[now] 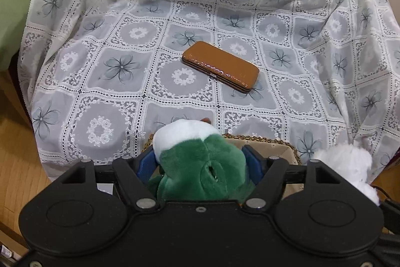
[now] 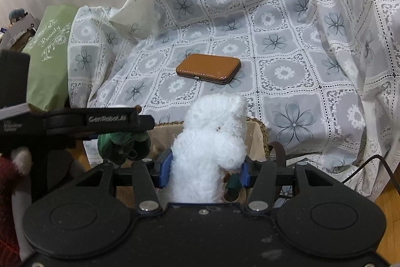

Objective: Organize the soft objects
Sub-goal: 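Lift and carry the green plush with the left tool while the right tool carries the white plush, then release the green plush into the basket with the left tool while the right tool releases the white plush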

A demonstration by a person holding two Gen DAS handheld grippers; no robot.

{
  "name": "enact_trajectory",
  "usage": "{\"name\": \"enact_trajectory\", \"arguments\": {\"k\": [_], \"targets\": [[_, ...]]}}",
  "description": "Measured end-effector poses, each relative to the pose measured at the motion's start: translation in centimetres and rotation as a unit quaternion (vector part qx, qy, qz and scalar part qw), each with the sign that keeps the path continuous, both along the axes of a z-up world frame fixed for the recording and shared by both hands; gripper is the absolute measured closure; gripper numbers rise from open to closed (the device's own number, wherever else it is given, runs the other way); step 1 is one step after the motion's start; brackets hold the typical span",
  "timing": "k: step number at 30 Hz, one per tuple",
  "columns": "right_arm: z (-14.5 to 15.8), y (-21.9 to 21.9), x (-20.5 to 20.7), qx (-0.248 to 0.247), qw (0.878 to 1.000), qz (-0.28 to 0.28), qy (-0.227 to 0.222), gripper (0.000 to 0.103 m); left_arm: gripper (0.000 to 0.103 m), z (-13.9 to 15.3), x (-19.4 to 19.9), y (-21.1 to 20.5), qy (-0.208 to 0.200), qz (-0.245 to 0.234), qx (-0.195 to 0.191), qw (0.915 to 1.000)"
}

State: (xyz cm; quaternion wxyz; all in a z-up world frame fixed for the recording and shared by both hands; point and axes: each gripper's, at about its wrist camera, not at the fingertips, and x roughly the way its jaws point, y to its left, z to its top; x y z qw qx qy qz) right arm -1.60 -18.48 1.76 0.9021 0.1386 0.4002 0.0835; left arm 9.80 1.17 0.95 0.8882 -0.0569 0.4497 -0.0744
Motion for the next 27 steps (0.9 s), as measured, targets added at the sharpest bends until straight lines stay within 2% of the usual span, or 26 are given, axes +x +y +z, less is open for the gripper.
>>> {"name": "enact_trajectory", "arguments": {"k": [2,6,23,25,27], "targets": [[-0.1,0.2,0.0,-0.002,1.0,0.003,0.001,0.052,0.036,0.0,-0.1,0.1,-0.001,0.002,-0.002,1.0],[-0.4,0.4,0.2,-0.003,1.0,0.005,0.006,0.051,0.029,0.2,-0.4,0.4,-0.009,0.006,-0.004,0.9999],[-0.5,1.0,0.0,-0.024,0.999,0.028,-0.003,0.047,0.028,1.4,-5.1,1.6,-0.059,0.037,0.031,0.9971],[-0.4,1.0,-0.1,-0.024,0.999,0.032,-0.005,0.044,0.027,1.5,-5.5,1.6,-0.062,0.037,0.031,0.9969],[-0.4,1.0,-0.1,-0.023,0.999,0.035,-0.009,0.043,0.023,1.6,-5.9,1.6,-0.065,0.035,0.032,0.9967]]}}
